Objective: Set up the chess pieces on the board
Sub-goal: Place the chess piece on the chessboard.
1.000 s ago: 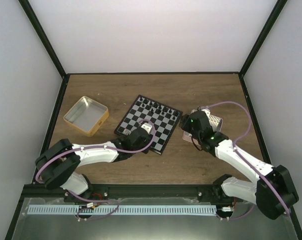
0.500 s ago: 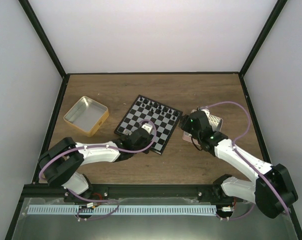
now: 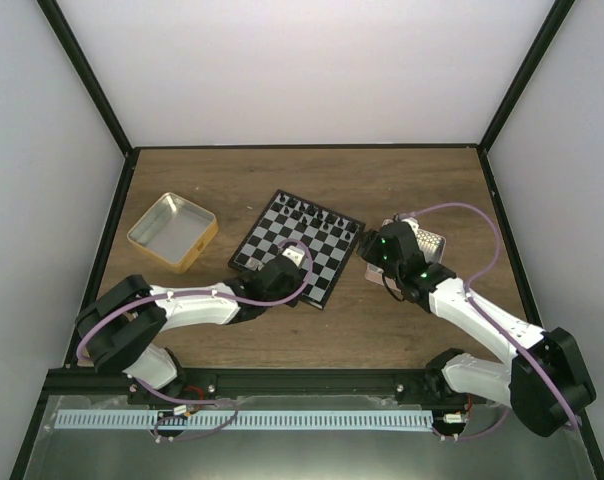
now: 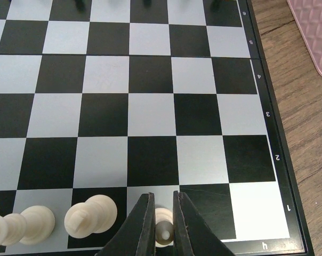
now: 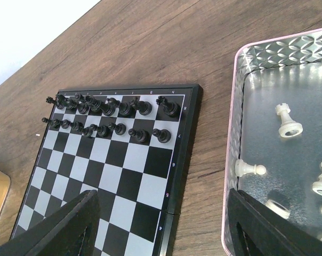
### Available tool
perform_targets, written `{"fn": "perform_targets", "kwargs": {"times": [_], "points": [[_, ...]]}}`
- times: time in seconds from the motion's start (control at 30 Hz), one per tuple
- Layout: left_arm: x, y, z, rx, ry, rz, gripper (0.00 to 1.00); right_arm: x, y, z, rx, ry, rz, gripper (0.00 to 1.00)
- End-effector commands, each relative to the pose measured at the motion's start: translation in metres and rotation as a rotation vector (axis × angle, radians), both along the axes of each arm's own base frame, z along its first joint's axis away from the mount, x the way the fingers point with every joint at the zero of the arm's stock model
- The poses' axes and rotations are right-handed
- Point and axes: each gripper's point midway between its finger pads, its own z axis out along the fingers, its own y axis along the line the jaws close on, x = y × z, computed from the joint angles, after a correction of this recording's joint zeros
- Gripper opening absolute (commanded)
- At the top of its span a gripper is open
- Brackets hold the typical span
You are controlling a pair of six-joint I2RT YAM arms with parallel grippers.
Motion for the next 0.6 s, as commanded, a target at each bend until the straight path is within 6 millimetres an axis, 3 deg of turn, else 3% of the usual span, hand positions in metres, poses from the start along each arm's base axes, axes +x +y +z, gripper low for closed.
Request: {"fn": "perform_targets", "kwargs": {"times": [0.0,0.13,0.27,0.57], "points": [[0.005,-0.003,0.012,-0.021,-0.047,-0.001,0.06,0.004,-0.003,0.009,0.014,-0.022,-0.021,0.67],[0.004,-0.003,0.010,-0.015,-0.042,-0.004,0.10,0.004,-0.003,0.010,0.013,-0.023,-0.021,0.67],[0.002,-0.002,0.011,-0.023,-0.033,-0.004,0.23,0.002,-0.007,0.011,0.004,-0.024,-0.030,0.67],[0.007,-0.008,0.078,-0.145,-0.115,0.006,0.31,0.002,-0.021,0.026,-0.036,-0.061,-0.048,0.67]]}}
